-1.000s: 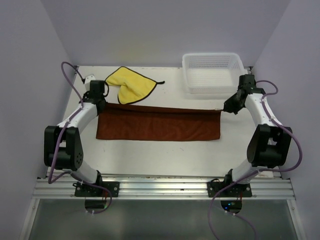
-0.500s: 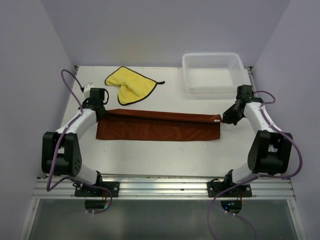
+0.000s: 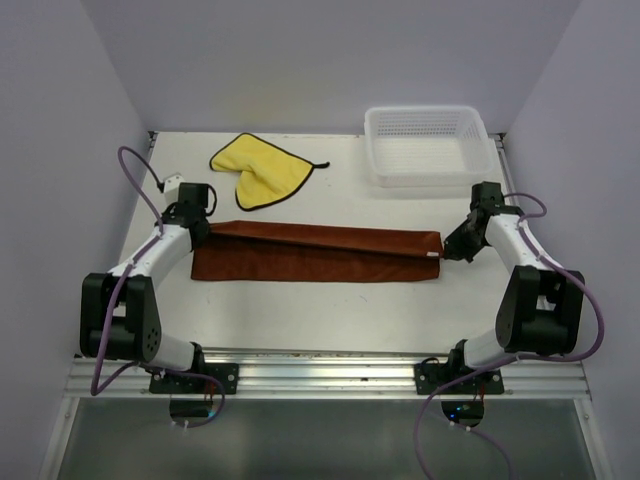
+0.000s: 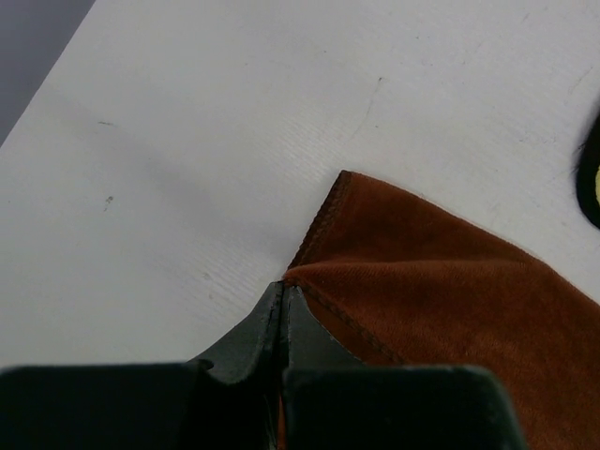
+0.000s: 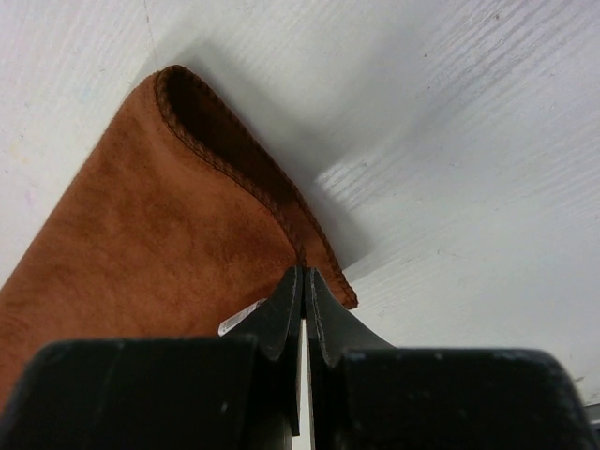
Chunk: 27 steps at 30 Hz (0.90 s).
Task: Roll the towels
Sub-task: Fold the towel
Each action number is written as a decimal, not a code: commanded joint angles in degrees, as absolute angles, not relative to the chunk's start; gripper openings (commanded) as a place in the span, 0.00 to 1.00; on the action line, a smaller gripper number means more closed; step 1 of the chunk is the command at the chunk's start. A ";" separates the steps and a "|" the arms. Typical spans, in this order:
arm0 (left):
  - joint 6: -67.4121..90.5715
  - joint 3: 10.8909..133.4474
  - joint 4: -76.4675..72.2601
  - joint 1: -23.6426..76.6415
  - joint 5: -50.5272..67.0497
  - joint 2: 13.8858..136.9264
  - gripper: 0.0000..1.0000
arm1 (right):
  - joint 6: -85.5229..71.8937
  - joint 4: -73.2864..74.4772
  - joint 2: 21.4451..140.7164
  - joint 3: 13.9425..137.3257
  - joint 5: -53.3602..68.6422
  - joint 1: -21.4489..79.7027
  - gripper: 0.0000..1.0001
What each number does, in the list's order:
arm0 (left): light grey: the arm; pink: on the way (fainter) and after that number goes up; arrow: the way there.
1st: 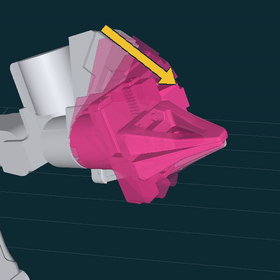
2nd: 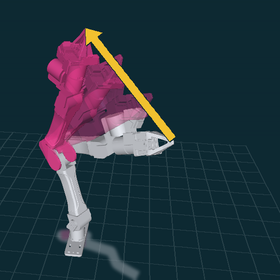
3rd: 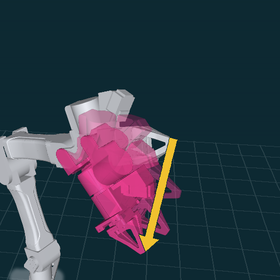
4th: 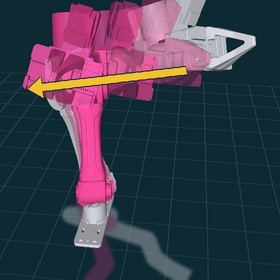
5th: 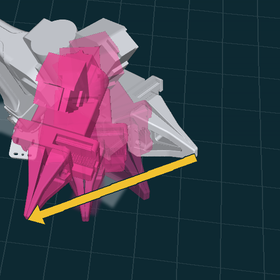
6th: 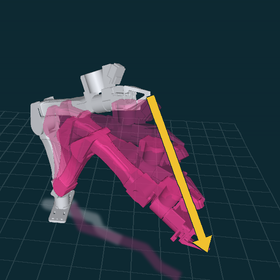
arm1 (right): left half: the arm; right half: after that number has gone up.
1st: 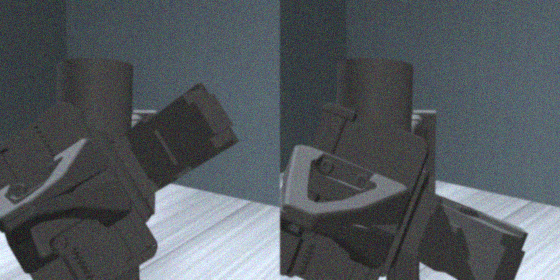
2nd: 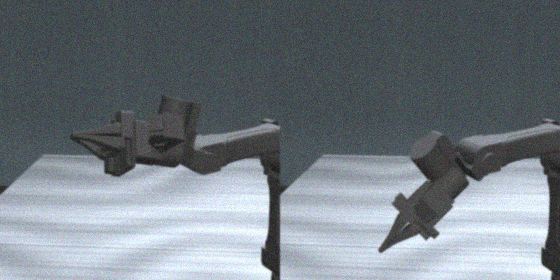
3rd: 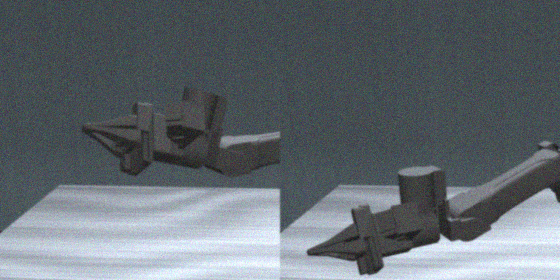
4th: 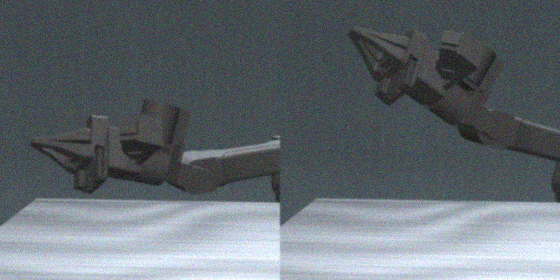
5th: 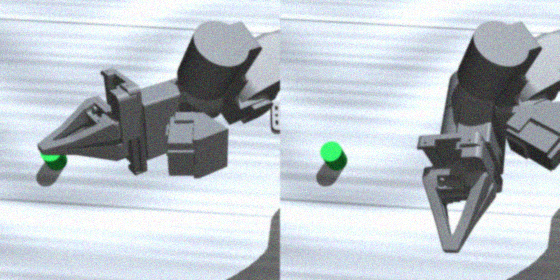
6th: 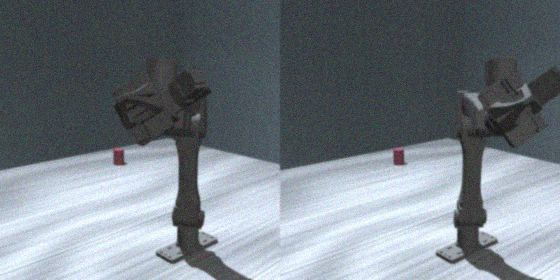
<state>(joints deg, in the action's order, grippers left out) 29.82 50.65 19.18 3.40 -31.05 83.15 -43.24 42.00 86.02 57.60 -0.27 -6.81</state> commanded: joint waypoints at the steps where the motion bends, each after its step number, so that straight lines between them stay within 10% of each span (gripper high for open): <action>1: 31.46 49.92 19.77 2.73 -34.98 80.68 0.00 | -41.40 40.78 83.41 56.60 -0.79 -7.29 0.00; 27: 34.89 42.01 19.51 2.81 -35.07 76.47 0.00 | -40.96 34.28 86.75 52.03 0.88 -7.29 0.00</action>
<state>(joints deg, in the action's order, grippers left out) 33.36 42.37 20.69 3.38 -32.34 78.78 -42.17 36.01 86.26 52.36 1.26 -6.83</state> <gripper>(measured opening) 0.007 0.014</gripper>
